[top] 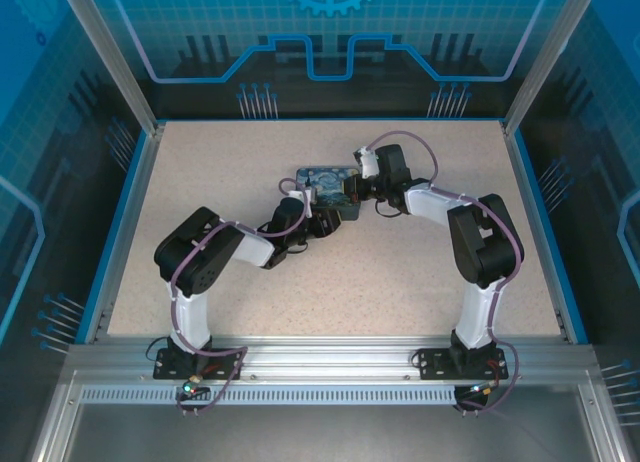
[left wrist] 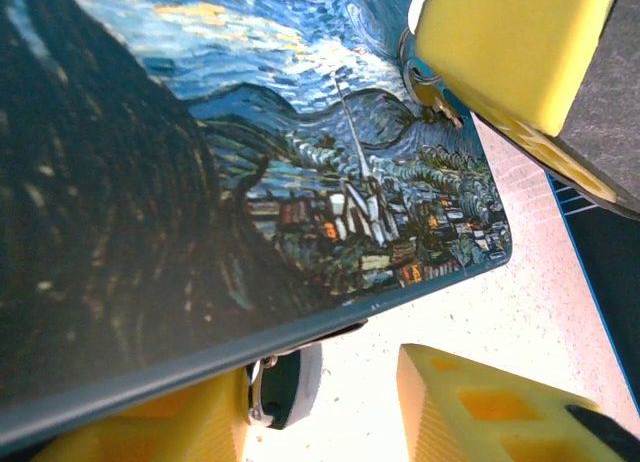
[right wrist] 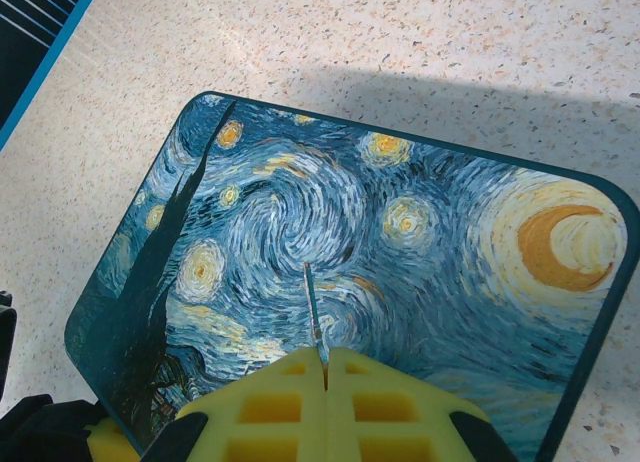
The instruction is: Unlock the padlock with the key
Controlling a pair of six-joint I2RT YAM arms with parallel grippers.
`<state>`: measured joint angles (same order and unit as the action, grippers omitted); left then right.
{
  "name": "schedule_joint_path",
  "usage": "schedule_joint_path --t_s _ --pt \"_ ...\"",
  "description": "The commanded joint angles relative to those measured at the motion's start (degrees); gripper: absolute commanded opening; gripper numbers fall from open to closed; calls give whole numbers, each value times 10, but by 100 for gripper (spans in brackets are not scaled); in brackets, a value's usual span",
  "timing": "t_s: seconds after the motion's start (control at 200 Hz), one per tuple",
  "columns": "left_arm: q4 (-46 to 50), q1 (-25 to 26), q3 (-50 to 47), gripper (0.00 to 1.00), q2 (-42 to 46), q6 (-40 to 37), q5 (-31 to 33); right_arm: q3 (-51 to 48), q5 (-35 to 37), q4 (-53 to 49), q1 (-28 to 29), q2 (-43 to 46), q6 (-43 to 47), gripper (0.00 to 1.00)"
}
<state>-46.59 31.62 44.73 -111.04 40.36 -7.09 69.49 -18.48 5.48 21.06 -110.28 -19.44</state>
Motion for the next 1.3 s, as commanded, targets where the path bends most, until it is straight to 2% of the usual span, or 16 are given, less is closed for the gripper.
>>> schedule_joint_path --t_s 0.0,0.38,0.585,0.835,0.935,1.161,1.296 --pt "-44 1 2 38 6 5 6 -12 -4 -66 9 -15 1 0" --pt "-30 0 -11 7 20 4 -7 -15 -14 -66 8 3 3 0" --pt "12 -3 -4 3 57 1 -48 -33 -64 -44 -10 51 5 0" --pt "49 -14 6 0 72 7 -72 -61 -115 -79 -42 126 34 0" --pt "46 -22 7 0 70 22 -87 -84 -156 -96 -63 164 43 0" --pt "69 -45 32 0 71 57 -146 -122 -228 -243 -72 254 138 0" --pt "79 -57 40 0 76 66 -173 -165 -266 -269 -68 288 152 0"
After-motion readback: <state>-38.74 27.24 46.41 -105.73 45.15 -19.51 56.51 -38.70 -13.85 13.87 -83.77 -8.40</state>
